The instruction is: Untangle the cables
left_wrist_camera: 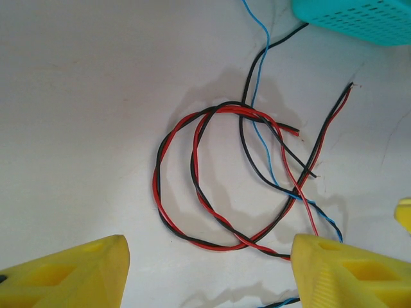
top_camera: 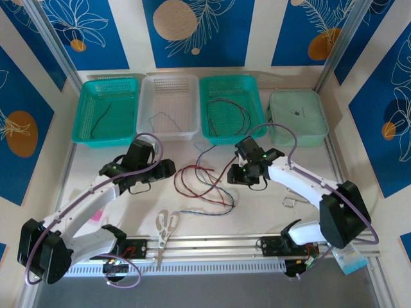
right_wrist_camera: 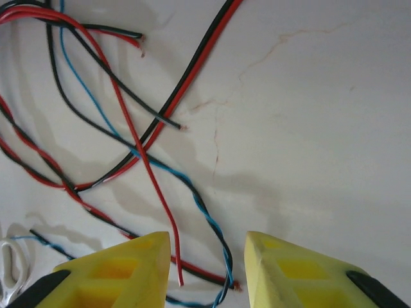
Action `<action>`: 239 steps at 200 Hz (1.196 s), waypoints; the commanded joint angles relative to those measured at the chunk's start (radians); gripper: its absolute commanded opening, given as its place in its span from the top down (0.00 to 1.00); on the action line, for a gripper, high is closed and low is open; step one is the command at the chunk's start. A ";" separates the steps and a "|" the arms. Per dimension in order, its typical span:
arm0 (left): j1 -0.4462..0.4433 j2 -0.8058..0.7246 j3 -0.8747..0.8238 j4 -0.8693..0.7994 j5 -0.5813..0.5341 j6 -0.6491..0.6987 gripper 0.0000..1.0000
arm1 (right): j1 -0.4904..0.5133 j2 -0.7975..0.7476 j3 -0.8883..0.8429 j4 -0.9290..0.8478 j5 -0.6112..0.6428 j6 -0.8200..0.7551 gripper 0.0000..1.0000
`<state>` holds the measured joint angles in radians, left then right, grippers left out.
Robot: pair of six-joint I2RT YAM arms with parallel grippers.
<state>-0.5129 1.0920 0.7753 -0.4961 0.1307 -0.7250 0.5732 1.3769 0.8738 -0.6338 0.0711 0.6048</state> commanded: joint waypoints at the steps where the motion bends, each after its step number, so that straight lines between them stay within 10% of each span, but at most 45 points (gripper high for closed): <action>1: -0.012 0.003 -0.010 0.023 0.018 -0.013 0.33 | -0.005 0.055 -0.003 0.040 0.013 -0.027 0.65; 239: -0.015 0.031 0.000 0.066 0.026 -0.007 0.33 | 0.098 0.519 0.321 0.034 0.405 0.426 0.71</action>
<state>-0.5205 1.1164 0.7689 -0.4412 0.1387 -0.7326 0.6533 1.8629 1.1660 -0.5426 0.4122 0.9821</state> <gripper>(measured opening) 0.667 0.299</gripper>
